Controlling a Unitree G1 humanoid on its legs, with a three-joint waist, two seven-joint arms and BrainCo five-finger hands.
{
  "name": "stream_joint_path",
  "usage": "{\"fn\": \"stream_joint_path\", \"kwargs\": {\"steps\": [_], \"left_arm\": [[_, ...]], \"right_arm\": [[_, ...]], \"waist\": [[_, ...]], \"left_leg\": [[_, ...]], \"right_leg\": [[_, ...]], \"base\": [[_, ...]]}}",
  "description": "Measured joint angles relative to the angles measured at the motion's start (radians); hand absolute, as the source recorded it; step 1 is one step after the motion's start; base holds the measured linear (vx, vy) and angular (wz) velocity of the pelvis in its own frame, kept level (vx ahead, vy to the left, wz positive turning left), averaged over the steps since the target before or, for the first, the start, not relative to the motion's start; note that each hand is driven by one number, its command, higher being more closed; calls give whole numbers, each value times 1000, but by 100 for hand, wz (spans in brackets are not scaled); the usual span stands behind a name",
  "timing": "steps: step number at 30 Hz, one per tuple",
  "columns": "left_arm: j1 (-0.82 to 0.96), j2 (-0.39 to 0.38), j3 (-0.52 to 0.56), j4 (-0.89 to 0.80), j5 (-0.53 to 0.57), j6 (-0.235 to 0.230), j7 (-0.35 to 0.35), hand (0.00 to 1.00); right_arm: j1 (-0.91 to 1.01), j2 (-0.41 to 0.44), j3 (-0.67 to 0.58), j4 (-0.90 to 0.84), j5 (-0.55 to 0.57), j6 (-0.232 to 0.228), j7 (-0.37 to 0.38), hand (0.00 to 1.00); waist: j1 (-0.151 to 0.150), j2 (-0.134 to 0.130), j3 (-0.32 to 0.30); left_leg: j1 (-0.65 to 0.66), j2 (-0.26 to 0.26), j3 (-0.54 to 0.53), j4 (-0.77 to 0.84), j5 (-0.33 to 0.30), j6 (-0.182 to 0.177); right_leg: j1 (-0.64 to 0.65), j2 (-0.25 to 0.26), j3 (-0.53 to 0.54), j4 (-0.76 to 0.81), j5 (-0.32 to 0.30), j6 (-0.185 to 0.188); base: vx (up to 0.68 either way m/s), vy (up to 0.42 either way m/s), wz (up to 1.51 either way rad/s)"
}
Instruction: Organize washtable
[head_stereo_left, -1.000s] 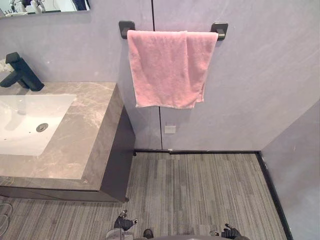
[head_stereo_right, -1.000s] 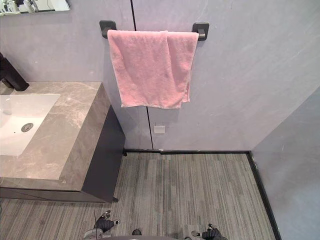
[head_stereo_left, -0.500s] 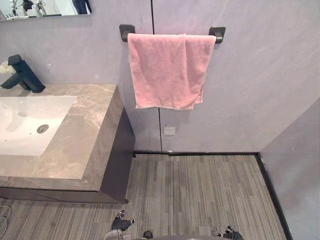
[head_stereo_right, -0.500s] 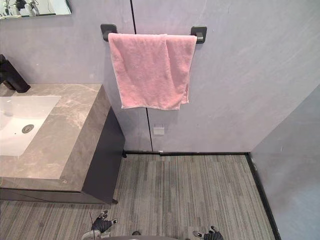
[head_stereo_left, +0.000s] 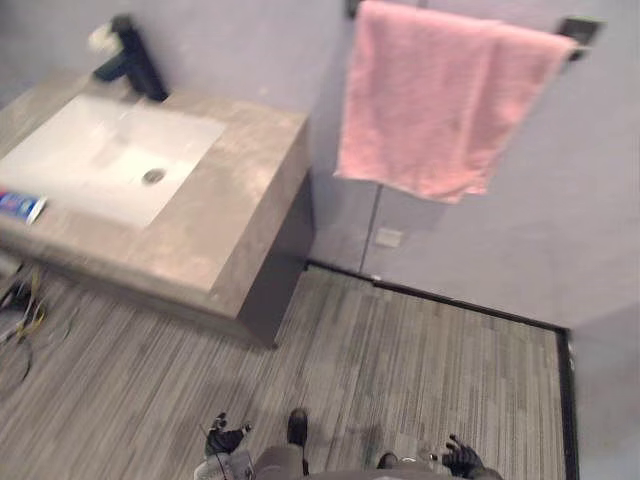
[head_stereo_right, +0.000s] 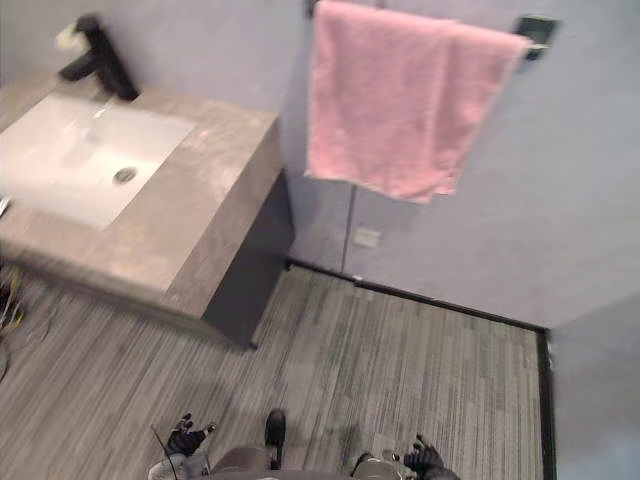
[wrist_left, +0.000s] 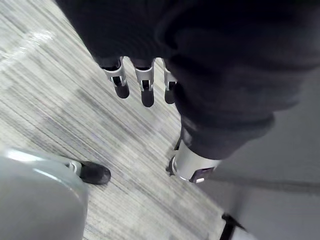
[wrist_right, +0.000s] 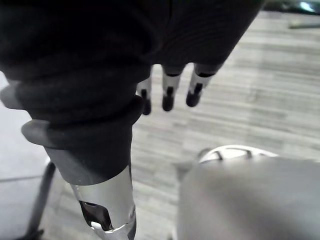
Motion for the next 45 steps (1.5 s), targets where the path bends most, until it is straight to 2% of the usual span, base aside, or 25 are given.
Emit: {"fn": "stream_joint_path", "kwargs": {"steps": [1,2,3,4,5,6,7,8,9,11,12,13,15,16,18,20,21,23,26,28,34,38,39,41,45], "left_arm": [[6,-12,18,-24,-2,-3,3,0],[0,-16,30,-27,-2,0,6,0],[-2,-17,45,-39,-19,8,11,0],[12,-29,39,-52,-20,3,14,0],[22,-33,16,-57,-20,3,14,0],[26,-21,5,-60,-17,-7,3,0],[12,-18,14,-45,-13,-7,1,0],[17,-14,14,-15,-17,2,-1,0],[28,-18,40,-6,-19,3,0,0],[32,-30,44,1,-17,7,0,0],[34,-22,38,5,-9,8,-1,0],[30,27,29,37,1,11,-3,0],[31,24,-3,51,10,19,-5,0],[30,24,-3,50,13,18,-5,0],[36,37,-28,58,28,18,-5,0],[48,43,-67,71,44,18,0,0],[49,46,-72,75,55,16,1,0],[51,60,-75,78,80,6,4,0],[63,46,-5,78,80,2,5,0],[93,22,51,78,78,2,16,0],[64,38,55,97,111,3,20,0],[19,43,55,85,118,4,21,0],[14,38,56,66,116,1,24,0],[23,44,57,52,115,-2,36,0],[27,53,49,47,117,-3,44,0]], "right_arm": [[-6,10,-5,-19,-3,0,0,0],[-17,20,-9,-33,-4,-1,0,0],[-16,31,-23,-72,-13,-9,-3,0],[-3,26,-40,-93,-30,-13,0,0],[6,20,-44,-96,-33,-15,-2,0],[32,20,-56,-80,-38,-15,-2,0],[41,19,-80,-56,-39,-21,-2,0],[37,16,-111,-42,-38,-19,-7,0],[27,7,-134,-19,-38,-16,-17,0],[19,-7,-151,-5,-38,-10,-17,0],[17,-2,-152,0,-38,-12,-16,0],[10,27,-150,19,-37,-13,-16,0],[11,22,-156,22,-37,-13,-19,0],[2,10,-155,27,-38,-8,-20,0],[-6,11,-141,27,-38,-7,-19,0],[-1,19,-122,-2,-33,-11,-17,0],[15,21,-121,-17,-31,-14,-17,0],[28,38,-109,-20,-26,-24,-16,0],[34,64,-108,-16,9,-31,-16,0],[34,67,-101,-23,26,-38,-10,0],[54,77,-54,-51,53,-38,0,0],[75,81,-50,-78,48,-38,-5,0],[75,87,-46,-76,40,-35,-13,0],[76,109,-38,-74,40,-36,-18,0],[82,140,-29,-74,40,-34,-18,0]], "waist": [[4,-4,13],[2,1,14],[12,8,36],[27,49,36],[21,60,35],[-8,-5,0],[-33,-11,-11],[-6,4,-8],[-1,17,-12],[-17,32,-10],[-19,56,-11],[-39,29,-20],[-32,52,-14],[-28,42,-2],[-29,30,4],[-38,41,14],[-37,48,13],[-29,28,6],[-28,10,5],[-28,10,0],[-29,-33,-3],[-32,-35,0],[-2,-32,-2],[11,-46,-11],[0,-67,-30]], "left_leg": [[-13,31,152,41,-61,63],[-52,70,289,169,-181,107],[-106,208,482,457,-285,210],[-111,313,574,623,-262,222],[-117,295,572,614,-253,218],[-72,138,433,384,-177,83],[-75,161,445,508,-277,111],[-48,226,446,671,-357,54],[27,247,412,637,-377,-6],[54,186,380,507,-368,-5],[50,183,348,452,-369,-5],[61,143,289,349,-379,-27],[71,192,330,380,-420,-66],[108,149,329,293,-384,-37],[146,98,327,212,-334,-30],[167,59,275,179,-313,0],[179,50,247,174,-308,12],[192,30,179,138,-270,54],[188,9,127,139,-257,54],[182,1,96,126,-250,44],[173,-33,29,-32,-127,14],[62,67,254,226,-206,42],[41,105,313,302,-253,57],[48,84,307,255,-247,48],[107,21,317,13,-132,48]], "right_leg": [[11,-20,-87,4,-5,9],[15,-29,-129,25,-7,12],[47,-43,-218,86,-12,4],[72,-45,-299,198,-37,-27],[60,-50,-281,234,-66,-76],[50,-43,-246,87,-95,-71],[82,-37,-312,44,-47,-16],[103,-19,-349,29,-27,-6],[108,-25,-377,47,-21,-7],[66,-74,-425,151,-27,-20],[46,-41,-416,119,-49,-21],[37,-11,-431,-38,77,-43],[42,-11,-479,-34,98,-43],[42,-45,-487,-21,111,-36],[45,-81,-483,-12,132,-38],[34,-117,-326,80,154,-58],[4,-110,-206,103,147,-57],[-22,26,303,130,79,22],[-2,60,382,118,63,-4],[3,82,491,130,48,13],[0,46,413,32,-34,50],[67,29,264,10,-22,45],[94,40,250,8,-19,47],[84,38,276,-13,-11,51],[65,37,309,-90,14,43]], "base": [[-61,-2,149],[-27,-54,161],[-7,-95,142],[-20,-93,155],[-120,-52,214],[-174,-36,263],[-177,-50,251],[-106,-44,172],[-98,67,124],[-128,129,109],[-180,48,120],[-178,23,118],[-76,72,80],[-67,165,43],[-116,186,31],[-172,223,55],[-65,130,93],[-62,31,108],[-57,-43,66],[-116,-70,27],[-102,-127,46],[-40,-62,98],[-20,40,30],[-31,58,0],[-43,87,-1]]}}
